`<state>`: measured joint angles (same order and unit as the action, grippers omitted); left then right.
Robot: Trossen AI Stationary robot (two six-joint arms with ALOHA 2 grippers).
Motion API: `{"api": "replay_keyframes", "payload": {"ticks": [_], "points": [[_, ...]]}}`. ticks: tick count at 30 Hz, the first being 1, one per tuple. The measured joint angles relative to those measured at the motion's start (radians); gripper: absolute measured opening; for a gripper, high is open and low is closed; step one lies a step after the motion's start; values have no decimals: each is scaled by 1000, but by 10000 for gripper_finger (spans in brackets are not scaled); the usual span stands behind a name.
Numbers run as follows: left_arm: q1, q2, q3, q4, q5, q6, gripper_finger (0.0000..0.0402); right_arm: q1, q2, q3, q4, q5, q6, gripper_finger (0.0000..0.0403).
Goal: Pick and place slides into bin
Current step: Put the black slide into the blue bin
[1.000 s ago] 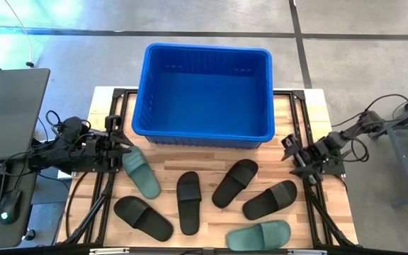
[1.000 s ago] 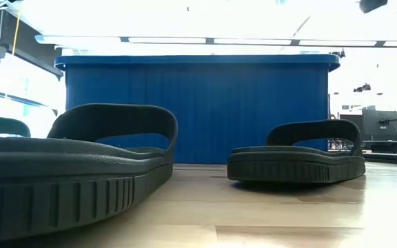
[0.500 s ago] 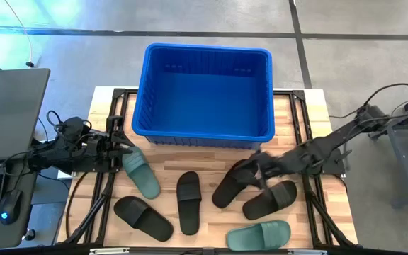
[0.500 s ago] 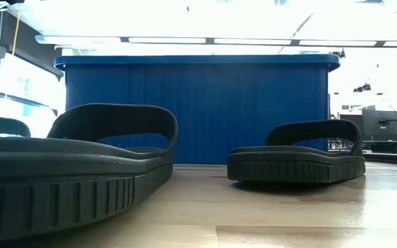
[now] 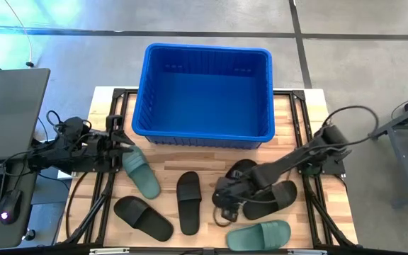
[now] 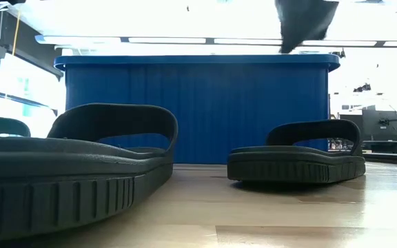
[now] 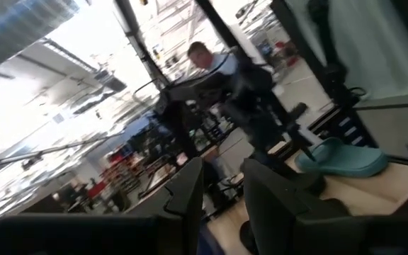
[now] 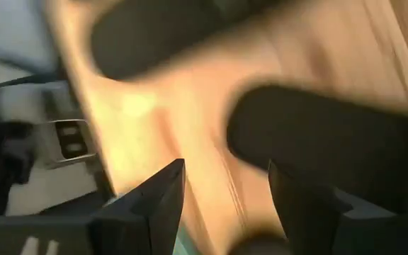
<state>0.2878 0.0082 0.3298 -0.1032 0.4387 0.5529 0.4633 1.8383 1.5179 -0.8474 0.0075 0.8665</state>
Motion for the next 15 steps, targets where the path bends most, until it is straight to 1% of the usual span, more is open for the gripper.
{"api": "replay_keyframes", "payload": {"ticks": [2,5,8,11,15], "points": [[0,0,0,0,-39,0,90,-10,64,67,-154,-6,87,188],[0,0,0,0,-96,0,90,-26,156,153,-385,-9,126,180],[0,0,0,0,-125,0,90,-40,236,217,-562,-9,191,171],[0,0,0,0,-129,0,90,-54,301,251,-639,-9,188,162],[0,0,0,0,-131,0,90,-66,348,270,-642,-9,102,149]]}}
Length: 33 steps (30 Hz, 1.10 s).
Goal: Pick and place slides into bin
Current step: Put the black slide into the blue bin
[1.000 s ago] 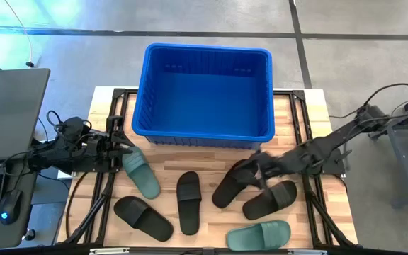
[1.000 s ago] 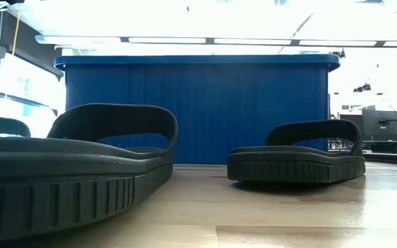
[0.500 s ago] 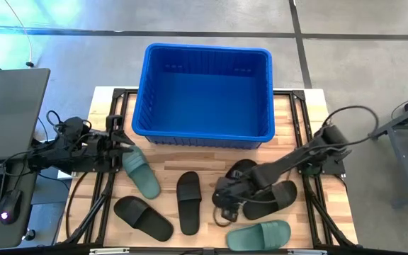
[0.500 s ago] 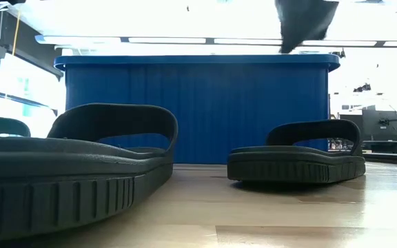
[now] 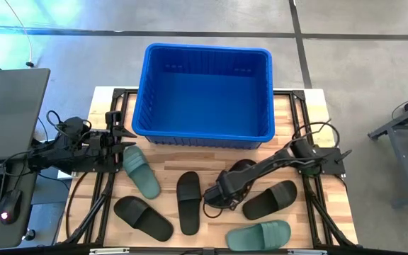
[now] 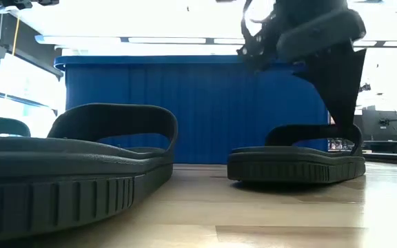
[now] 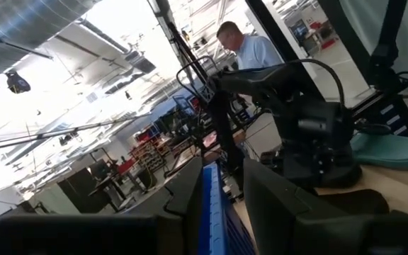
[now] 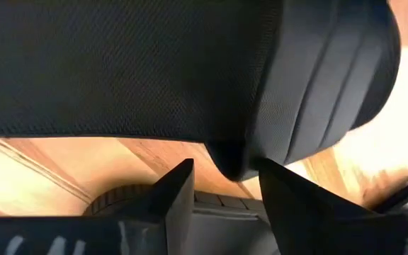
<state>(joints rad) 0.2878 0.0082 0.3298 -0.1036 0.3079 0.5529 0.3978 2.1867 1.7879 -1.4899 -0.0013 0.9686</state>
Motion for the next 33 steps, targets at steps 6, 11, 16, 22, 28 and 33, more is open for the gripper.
{"api": "replay_keyframes", "payload": {"ticks": [6,11,16,22,28,33], "points": [[0,0,0,-3,0,0,90,-5,20,4,-23,-2,1,129],[0,0,0,-6,0,0,90,-5,14,2,-36,10,0,117],[0,0,0,-19,0,0,90,-4,14,-1,-65,39,-5,107],[0,0,0,-36,0,-1,90,-5,14,-1,-83,58,-9,97],[0,0,0,-35,0,-1,90,-5,14,-1,-83,106,-35,96],[0,0,0,-35,0,-1,90,-5,14,-1,-82,126,-48,96]]}}
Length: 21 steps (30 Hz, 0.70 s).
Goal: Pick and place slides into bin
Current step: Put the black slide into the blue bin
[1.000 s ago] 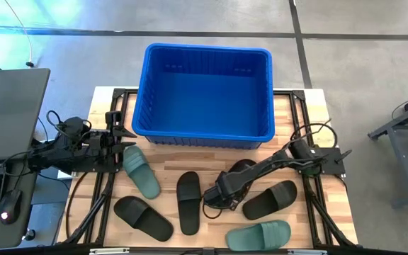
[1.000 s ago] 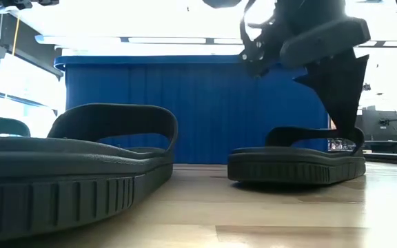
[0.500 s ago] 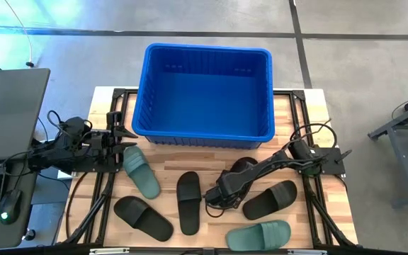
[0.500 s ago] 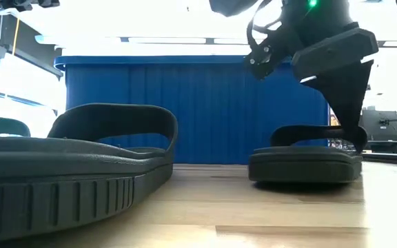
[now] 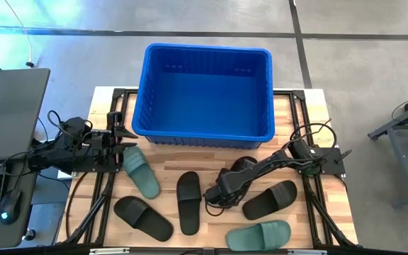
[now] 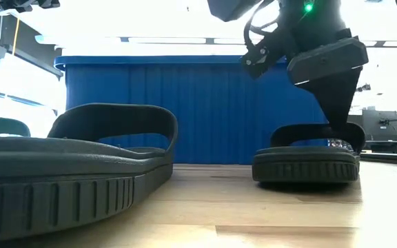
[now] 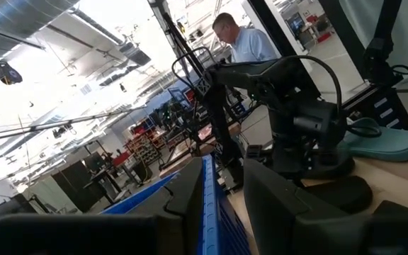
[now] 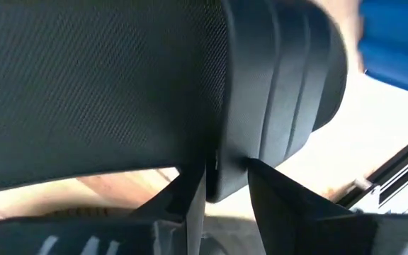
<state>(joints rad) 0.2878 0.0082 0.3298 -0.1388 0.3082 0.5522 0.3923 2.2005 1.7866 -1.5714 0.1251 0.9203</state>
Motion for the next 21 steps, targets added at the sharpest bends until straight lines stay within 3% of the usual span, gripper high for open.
{"api": "replay_keyframes", "payload": {"ticks": [9,21], "points": [[0,0,0,0,0,0,90,0,0,-2,2,196,12,96],[0,0,0,1,1,-1,90,-8,0,-2,1,217,44,96]]}}
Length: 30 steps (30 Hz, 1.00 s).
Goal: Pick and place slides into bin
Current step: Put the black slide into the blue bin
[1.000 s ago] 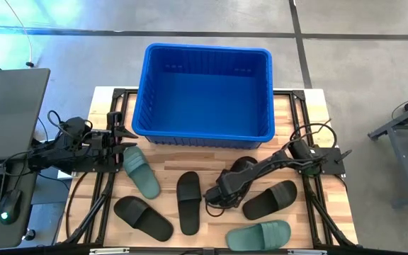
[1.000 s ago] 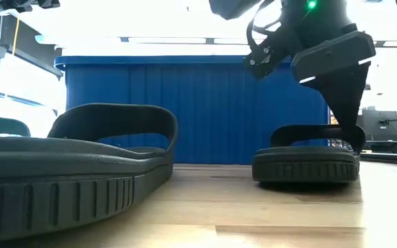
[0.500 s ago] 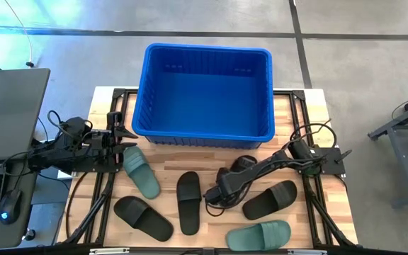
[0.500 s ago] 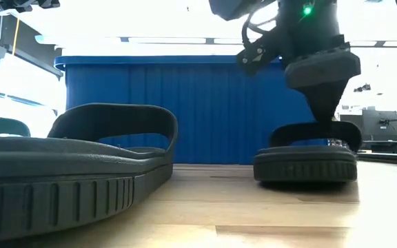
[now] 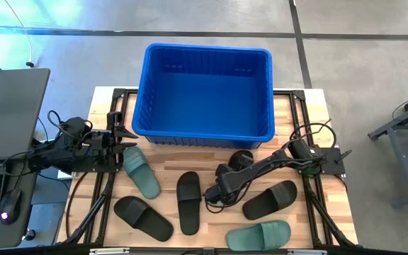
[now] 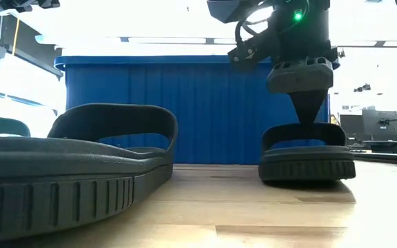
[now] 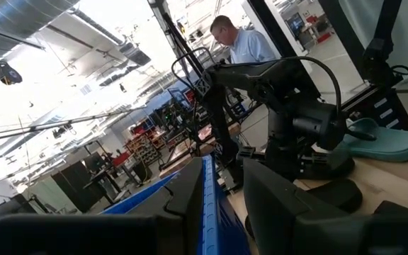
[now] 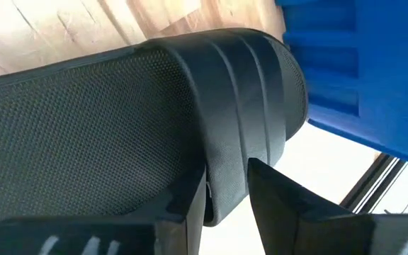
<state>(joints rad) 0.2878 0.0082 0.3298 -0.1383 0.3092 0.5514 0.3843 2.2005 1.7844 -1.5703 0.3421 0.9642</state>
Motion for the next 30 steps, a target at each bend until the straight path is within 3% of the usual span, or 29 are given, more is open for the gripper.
{"api": "replay_keyframes", "payload": {"ticks": [20,25,30], "points": [[0,0,0,1,0,0,90,-4,43,0,1,38,-37,93],[0,0,0,2,0,0,90,-23,110,2,-2,24,-83,65],[0,0,0,3,0,0,90,-37,120,2,-8,15,-81,11]]}}
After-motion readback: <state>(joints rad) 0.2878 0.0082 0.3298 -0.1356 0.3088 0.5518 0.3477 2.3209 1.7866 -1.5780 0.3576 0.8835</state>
